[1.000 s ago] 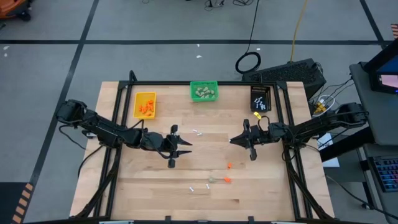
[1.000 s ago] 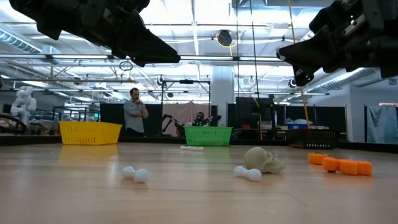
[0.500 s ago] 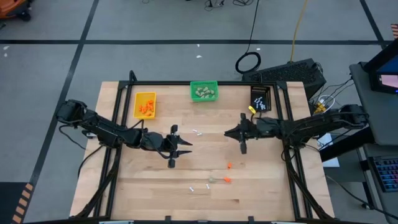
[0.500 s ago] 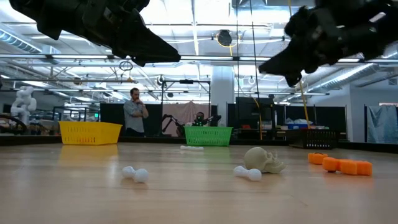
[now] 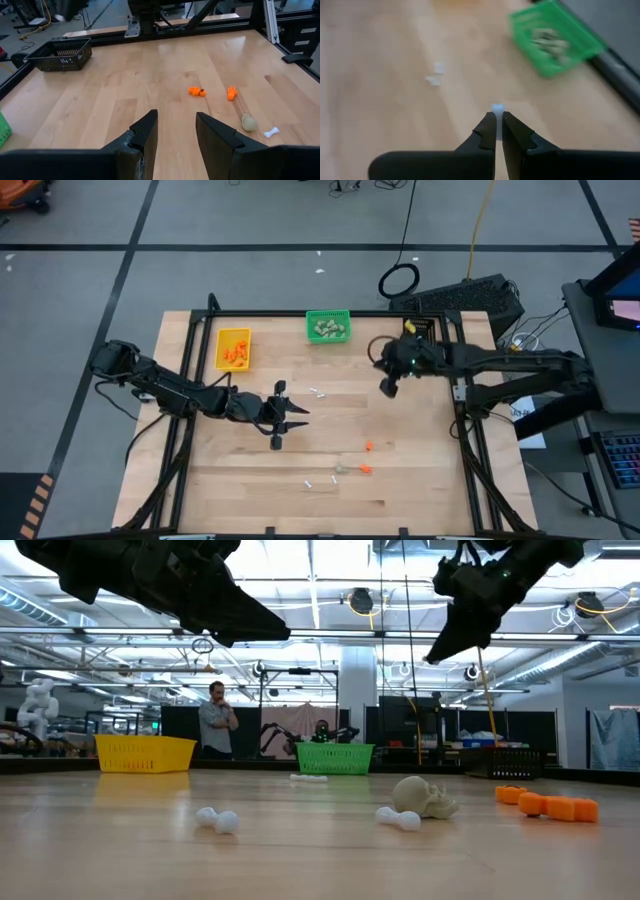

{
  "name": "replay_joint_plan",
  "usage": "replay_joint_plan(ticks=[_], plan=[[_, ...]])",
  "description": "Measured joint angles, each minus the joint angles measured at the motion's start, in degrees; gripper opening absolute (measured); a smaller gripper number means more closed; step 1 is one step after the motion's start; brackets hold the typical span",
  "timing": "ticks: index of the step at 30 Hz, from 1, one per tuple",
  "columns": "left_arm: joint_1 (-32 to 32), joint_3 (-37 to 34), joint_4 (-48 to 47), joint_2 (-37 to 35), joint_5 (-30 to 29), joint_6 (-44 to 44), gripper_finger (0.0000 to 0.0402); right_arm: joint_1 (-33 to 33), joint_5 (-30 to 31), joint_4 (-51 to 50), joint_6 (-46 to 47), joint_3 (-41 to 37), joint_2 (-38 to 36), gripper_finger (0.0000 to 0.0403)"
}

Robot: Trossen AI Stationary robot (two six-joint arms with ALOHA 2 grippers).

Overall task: Sort Halloween decoration
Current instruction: Put the white bone toy into the black bin

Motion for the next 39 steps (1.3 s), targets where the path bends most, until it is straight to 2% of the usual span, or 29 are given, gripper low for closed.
replay_joint_plan(ticks=[5,11,21,32,39], plan=[[0.00,0.00,-0.22,0.00,0.00,0.00,0.0132,-5.79,3.37,-8.64,-0.02,3.46,-0.02,0.0000],[0.00,0.00,-0.23,0.00,0.00,0.00,0.0132,-14.45,3.60,-14.52,0.97,3.76,0.02,0.0000],[0.00,0.00,-0.20,0.00,0.00,0.00,0.0132,-27.39,6.58,-18.38,1.53,3.74,5.81,0.0000],[0.00,0.00,-0.21,0.00,0.00,0.04,0.0132,-34.30,7.89,-18.30,0.09,3.74,19.52,0.0000],[0.00,0.00,-0.22,0.00,0.01,0.04,0.0132,-35.91,7.74,-17.11,-0.08,3.72,24.53,0.0000]])
